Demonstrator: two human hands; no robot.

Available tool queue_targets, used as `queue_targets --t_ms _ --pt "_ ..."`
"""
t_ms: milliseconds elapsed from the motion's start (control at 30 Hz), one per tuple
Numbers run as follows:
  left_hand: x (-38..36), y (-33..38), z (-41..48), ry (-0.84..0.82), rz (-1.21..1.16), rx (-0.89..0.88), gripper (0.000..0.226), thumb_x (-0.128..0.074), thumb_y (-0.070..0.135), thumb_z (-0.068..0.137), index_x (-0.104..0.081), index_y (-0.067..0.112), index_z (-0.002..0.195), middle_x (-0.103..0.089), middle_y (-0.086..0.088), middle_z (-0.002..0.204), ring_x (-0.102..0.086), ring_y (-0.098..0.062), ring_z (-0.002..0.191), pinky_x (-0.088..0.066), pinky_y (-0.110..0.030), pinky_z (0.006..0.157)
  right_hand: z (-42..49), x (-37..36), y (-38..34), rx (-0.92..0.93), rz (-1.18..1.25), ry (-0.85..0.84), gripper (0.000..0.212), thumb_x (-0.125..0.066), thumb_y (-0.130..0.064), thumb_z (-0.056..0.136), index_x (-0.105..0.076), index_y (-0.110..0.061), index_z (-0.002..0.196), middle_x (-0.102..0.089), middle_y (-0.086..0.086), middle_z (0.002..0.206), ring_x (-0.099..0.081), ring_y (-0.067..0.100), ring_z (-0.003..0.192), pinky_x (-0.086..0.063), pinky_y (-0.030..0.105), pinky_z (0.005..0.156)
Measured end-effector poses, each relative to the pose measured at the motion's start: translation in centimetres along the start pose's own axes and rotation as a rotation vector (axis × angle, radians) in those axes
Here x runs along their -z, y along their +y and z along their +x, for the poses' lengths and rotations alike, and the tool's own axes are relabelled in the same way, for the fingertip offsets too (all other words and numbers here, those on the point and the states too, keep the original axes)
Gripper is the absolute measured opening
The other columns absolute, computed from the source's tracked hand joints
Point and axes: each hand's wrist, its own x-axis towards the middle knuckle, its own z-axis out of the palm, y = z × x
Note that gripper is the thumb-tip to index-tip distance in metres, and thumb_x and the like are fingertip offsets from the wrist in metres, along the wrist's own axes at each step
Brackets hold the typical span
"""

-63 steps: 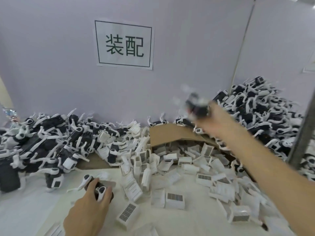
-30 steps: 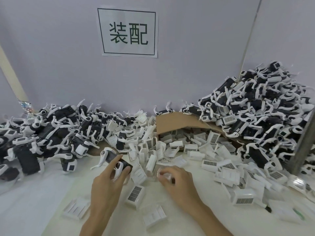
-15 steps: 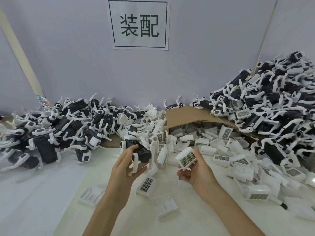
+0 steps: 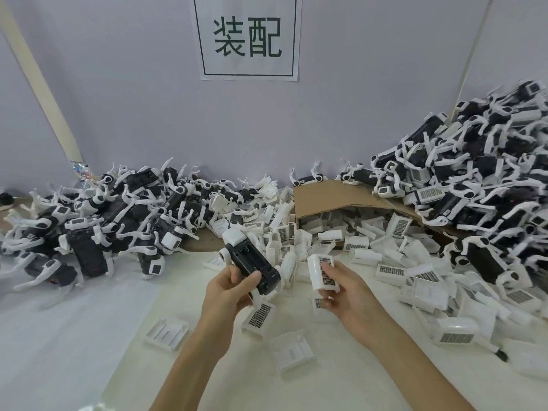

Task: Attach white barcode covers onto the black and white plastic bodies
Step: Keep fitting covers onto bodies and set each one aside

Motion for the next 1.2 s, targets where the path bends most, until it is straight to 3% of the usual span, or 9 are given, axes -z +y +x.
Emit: queue_targets --t_ms 100,300,400,467,733,800,900,1067,1200 --pt "-0.3 -0.3 0.0 0.002 0.061 -0.024 0.045 -0.076 0.007 0.079 -0.033 0.016 0.073 -0.068 0.002 0.076 -0.071 -0.025 0.084 -0.05 -0.029 0.063 -0.2 -0.1 0.0 0.052 -0.041 -0.101 0.032 -0.07 -0.03 0.078 -0.076 -0.025 0.109 -0.066 -0.003 0.082 -0.055 0.008 0.065 -0.043 0.023 0.054" --pt "-1.0 -0.6 -0.1 -0.025 0.104 0.02 0.037 -0.075 0.001 0.085 -0.041 0.009 0.099 -0.077 -0.002 0.109 -0.074 -0.03 0.092 -0.052 -0.033 0.071 -0.5 -0.7 0.2 0.083 -0.152 -0.175 0.046 -0.068 -0.029 0.083 -0.065 -0.021 0.128 -0.066 0.005 0.09 -0.05 0.013 0.066 -0.043 0.025 0.058" --pt "-1.6 -0.5 -0.7 -0.099 0.111 0.03 0.06 -0.082 0.015 0.077 -0.05 0.016 0.128 -0.075 0.0 0.115 -0.073 -0.026 0.101 -0.056 -0.038 0.084 -0.5 -0.9 0.5 0.098 -0.155 -0.134 0.056 -0.073 -0.027 0.077 -0.055 -0.007 0.127 -0.066 0.008 0.084 -0.05 0.016 0.065 -0.044 0.024 0.056" --pt "-1.8 -0.3 -0.9 -0.161 0.134 0.003 0.07 -0.079 0.022 0.073 -0.05 0.025 0.136 -0.074 0.002 0.118 -0.072 -0.022 0.104 -0.055 -0.04 0.091 -0.5 -1.0 0.6 0.12 -0.176 -0.113 0.059 -0.075 -0.031 0.073 -0.056 -0.007 0.123 -0.068 0.009 0.083 -0.051 0.017 0.067 -0.044 0.024 0.057" --pt "-2.8 -0.4 -1.6 -0.268 0.254 -0.056 0.059 -0.071 0.033 0.083 -0.055 0.041 0.139 -0.074 0.006 0.117 -0.07 -0.012 0.109 -0.051 -0.019 0.085 -0.5 -1.1 0.5 0.166 -0.214 -0.04 0.053 -0.073 -0.039 0.071 -0.064 -0.014 0.117 -0.074 0.014 0.097 -0.061 0.02 0.077 -0.044 0.036 0.071" --pt "-3.2 -0.4 -1.8 -0.307 0.255 -0.061 0.048 -0.062 0.028 0.09 -0.059 0.055 0.129 -0.074 0.005 0.118 -0.069 -0.009 0.101 -0.049 -0.019 0.082 -0.6 -1.2 0.5 0.169 -0.2 -0.015 0.05 -0.071 -0.036 0.075 -0.065 -0.012 0.119 -0.073 0.017 0.106 -0.065 0.022 0.083 -0.046 0.041 0.076" --pt "-3.4 -0.3 -1.9 -0.341 0.225 -0.059 0.054 -0.053 0.014 0.094 -0.061 0.06 0.122 -0.073 0.005 0.12 -0.061 -0.009 0.081 -0.048 -0.018 0.071 -0.5 -0.9 0.3 0.166 -0.209 0.02 0.038 -0.068 -0.032 0.085 -0.068 -0.013 0.119 -0.072 0.01 0.112 -0.067 0.014 0.088 -0.051 0.032 0.071" --pt "-3.4 -0.6 -1.9 -0.363 0.215 -0.074 0.078 -0.047 -0.01 0.094 -0.063 0.063 0.115 -0.068 0.016 0.128 -0.068 -0.011 0.096 -0.051 -0.026 0.079 -0.4 -0.8 0.5 0.135 -0.202 0.014 0.024 -0.06 -0.024 0.097 -0.071 -0.013 0.115 -0.074 0.001 0.097 -0.066 0.013 0.085 -0.052 0.025 0.064" --pt "-3.6 -0.5 -1.8 -0.364 0.186 -0.078 0.066 -0.052 0.005 0.083 -0.065 0.062 0.115 -0.068 0.017 0.128 -0.065 -0.014 0.104 -0.05 -0.03 0.085 -0.2 -0.8 1.0 0.179 -0.325 0.089 0.019 -0.057 -0.025 0.1 -0.074 -0.016 0.103 -0.074 -0.005 0.085 -0.066 0.005 0.078 -0.054 0.028 0.072"
